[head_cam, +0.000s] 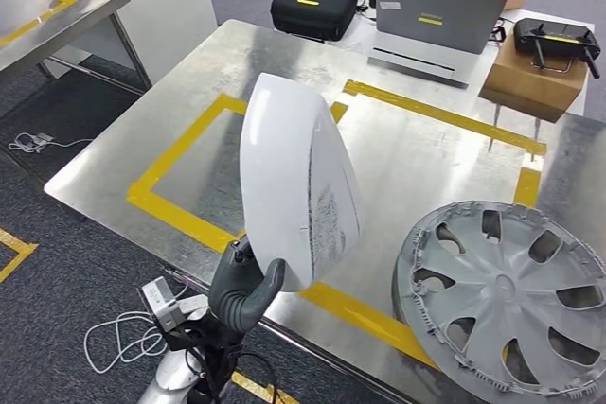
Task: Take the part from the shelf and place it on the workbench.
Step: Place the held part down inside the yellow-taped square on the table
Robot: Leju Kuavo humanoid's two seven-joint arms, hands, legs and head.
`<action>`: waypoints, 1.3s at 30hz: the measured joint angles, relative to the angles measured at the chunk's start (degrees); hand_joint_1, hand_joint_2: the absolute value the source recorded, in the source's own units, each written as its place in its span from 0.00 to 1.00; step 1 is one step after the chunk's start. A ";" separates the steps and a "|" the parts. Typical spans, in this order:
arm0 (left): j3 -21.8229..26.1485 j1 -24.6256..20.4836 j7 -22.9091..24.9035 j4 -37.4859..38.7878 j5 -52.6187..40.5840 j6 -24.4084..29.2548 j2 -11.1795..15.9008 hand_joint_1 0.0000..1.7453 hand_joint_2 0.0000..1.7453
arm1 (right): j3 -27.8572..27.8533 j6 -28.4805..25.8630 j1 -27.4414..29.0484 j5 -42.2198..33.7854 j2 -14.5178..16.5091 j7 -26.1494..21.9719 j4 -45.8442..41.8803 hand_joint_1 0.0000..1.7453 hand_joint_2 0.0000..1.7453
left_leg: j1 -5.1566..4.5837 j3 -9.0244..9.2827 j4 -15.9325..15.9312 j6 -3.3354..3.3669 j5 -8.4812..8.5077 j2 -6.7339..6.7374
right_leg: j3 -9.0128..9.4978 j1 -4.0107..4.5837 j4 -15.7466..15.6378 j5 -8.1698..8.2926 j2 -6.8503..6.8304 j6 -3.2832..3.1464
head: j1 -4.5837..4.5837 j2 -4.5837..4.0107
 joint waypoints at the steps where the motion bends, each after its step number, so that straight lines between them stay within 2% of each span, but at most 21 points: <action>1: 0.02 -0.05 0.02 0.00 -0.02 -0.01 -0.03 1.00 1.00 | -0.01 0.33 -0.01 -0.06 0.10 0.08 0.00 0.00 1.00 | -0.16 1.54 -3.31 0.48 1.06 0.00 | 0.00 0.09 0.02 -0.05 0.03 0.12 | -0.02 0.00; 2: 0.04 -0.08 0.08 0.00 -0.05 0.01 -0.07 1.00 1.00 | -0.02 0.57 -0.02 -0.08 0.21 0.16 0.00 0.00 1.00 | -0.32 2.42 -5.32 0.82 1.42 -0.01 | -0.10 0.12 0.02 -0.06 0.00 0.30 | 0.02 0.00; 6: 0.31 -0.22 0.96 0.00 -1.83 1.26 -0.25 1.00 1.00 | -0.01 0.83 0.01 0.42 0.35 0.07 0.00 0.00 1.00 | -0.17 3.08 -7.27 1.07 1.62 -0.04 | -0.56 0.02 0.27 -0.54 -0.22 1.45 | 0.03 0.00; 8: 0.55 -0.97 1.98 0.14 -4.52 3.47 -0.28 1.00 1.00 | 0.01 0.98 -0.01 0.95 0.35 -0.24 0.00 0.00 1.00 | 0.13 3.41 -8.04 1.22 2.01 0.04 | -2.51 -0.04 4.18 -3.03 -0.24 1.92 | 0.26 0.00; 10: 1.31 -2.28 2.93 0.77 -6.60 5.58 -0.17 1.00 1.00 | 0.02 1.30 -0.01 1.49 0.32 -0.59 0.00 0.00 1.00 | 0.05 3.30 -8.10 1.34 2.06 0.10 | -6.06 -0.12 11.46 -6.30 -0.25 2.32 | 0.42 0.00; 11: 1.93 -2.98 3.29 1.30 -7.23 6.34 -0.10 1.00 1.00 | 0.02 1.44 0.02 1.73 0.29 -0.74 0.00 0.00 1.00 | 0.01 3.27 -8.09 1.35 2.05 0.13 | -7.43 -0.15 14.17 -7.00 -0.26 2.48 | 0.41 0.00; 12: 2.61 -3.72 3.64 1.90 -8.02 7.19 -0.02 1.00 1.00 | 0.02 1.54 0.06 1.97 0.24 -0.84 0.00 0.00 1.00 | -0.02 3.27 -8.06 1.35 2.05 0.15 | -7.92 -0.15 14.99 -6.64 -0.26 2.61 | 0.41 0.00; 13: 3.27 -4.51 4.01 2.50 -9.03 8.10 0.03 1.00 1.00 | 0.02 1.59 0.08 2.18 0.19 -0.90 0.00 0.00 1.00 | -0.02 3.30 -8.02 1.34 2.04 0.13 | -7.25 -0.16 13.48 -5.19 -0.28 2.67 | 0.42 0.00; 15: 4.36 -6.18 4.66 3.49 -11.06 9.72 0.08 1.00 1.00 | 0.02 1.59 0.03 2.55 0.04 -0.96 -0.01 0.00 1.00 | -0.05 3.36 -7.89 1.20 1.97 0.07 | -3.59 -0.19 5.94 -1.30 -0.36 2.61 | 0.43 0.00; 17: 5.22 -7.67 5.03 4.22 -12.34 10.62 0.13 1.00 1.00 | 0.03 1.59 -0.12 2.78 -0.04 -0.98 -0.01 0.00 1.00 | -0.30 3.14 -7.51 0.80 1.85 0.01 | -0.63 -0.16 0.20 0.42 -0.32 2.18 | 0.37 0.00; 20: 5.85 -9.19 6.13 5.26 -15.02 12.37 0.36 1.00 1.00 | 0.05 1.58 -0.12 3.08 -0.10 -1.04 -0.02 0.00 1.00 | -0.40 2.85 -7.18 0.13 1.79 0.01 | -0.02 -0.09 -0.81 0.50 -0.19 1.28 | 0.37 0.00; 22: 5.93 -10.52 7.16 6.34 -17.88 14.22 0.67 1.00 1.00 | 0.08 1.59 -0.11 3.37 -0.15 -0.99 -0.02 0.00 1.00 | -0.25 2.21 -5.51 -0.51 0.51 0.02 | 0.10 -0.29 -0.96 0.65 -0.27 0.67 | 0.19 0.00; 25: 6.10 -13.27 8.69 9.29 -23.21 17.83 1.48 1.00 1.00 | 0.14 1.69 -0.17 3.78 -0.22 -1.01 -0.02 0.00 1.00 | 0.29 -2.22 4.37 -1.52 -4.33 0.02 | 0.15 -0.42 -1.03 0.71 -0.39 0.13 | -0.08 0.00; 26: 6.15 -14.13 9.43 10.58 -26.07 19.78 1.88 1.00 1.00 | 0.16 1.73 -0.17 3.83 -0.25 -1.03 -0.02 0.00 1.00 | 0.49 -3.77 7.61 -1.71 -5.29 0.03 | 0.16 -0.42 -1.01 0.70 -0.38 0.11 | -0.06 0.00; 27: 6.17 -14.93 10.34 11.88 -29.46 21.98 2.32 1.00 1.00 | 0.18 1.76 -0.17 3.85 -0.27 -1.03 -0.02 0.00 1.00 | 0.67 -4.60 9.16 -1.82 -5.20 0.03 | 0.19 -0.43 -1.00 0.69 -0.34 0.10 | -0.08 0.00; 28: 6.18 -15.77 11.35 13.12 -33.10 24.16 2.78 1.00 1.00 | 0.19 1.82 -0.17 3.85 -0.30 -0.99 -0.02 0.00 1.00 | 0.82 -4.43 8.46 -1.85 -3.98 0.03 | 0.26 -0.43 -0.99 0.67 -0.29 0.12 | -0.07 0.00; 30: 6.16 -17.66 13.28 15.58 -39.58 27.62 3.75 1.00 1.00 | 0.29 2.07 -0.19 3.85 -0.32 -0.84 -0.02 0.00 1.00 | 0.98 -1.52 1.56 -1.71 0.22 0.03 | 0.46 -0.47 -0.97 0.56 -0.22 0.29 | -0.06 0.00; 32: 6.14 -19.44 14.43 17.85 -43.22 29.47 4.68 1.00 1.00 | 0.45 2.40 -0.25 3.85 -0.35 -0.68 -0.02 0.00 1.00 | 0.86 1.27 -4.90 -1.42 2.46 0.02 | 0.34 -0.34 -0.88 0.44 -0.14 0.73 | -0.03 0.00; 36: 6.14 -21.29 16.28 21.18 -47.38 30.71 5.99 1.00 1.00 | 0.79 2.58 -0.28 3.85 -0.49 -0.55 -0.02 0.00 1.00 | 0.65 1.81 -6.93 -0.35 2.43 -0.06 | -0.16 -0.37 -0.87 0.25 -0.23 1.99 | 0.04 0.00; 38: 6.09 -22.48 18.60 22.96 -52.37 31.87 6.64 1.00 1.00 | 1.08 2.53 -0.29 3.85 -0.63 -0.52 -0.02 0.00 1.00 | 0.77 1.95 -7.32 0.38 2.66 -0.01 | -1.74 -0.47 2.10 -1.72 -0.28 2.38 | 0.22 0.00; 39: 6.03 -23.24 20.14 24.08 -55.68 32.49 7.04 1.00 1.00 | 1.26 2.53 -0.29 3.85 -0.72 -0.52 -0.02 0.00 1.00 | 0.74 1.94 -7.37 0.62 2.69 0.02 | -3.47 -0.50 5.45 -3.41 -0.28 2.44 | 0.32 0.00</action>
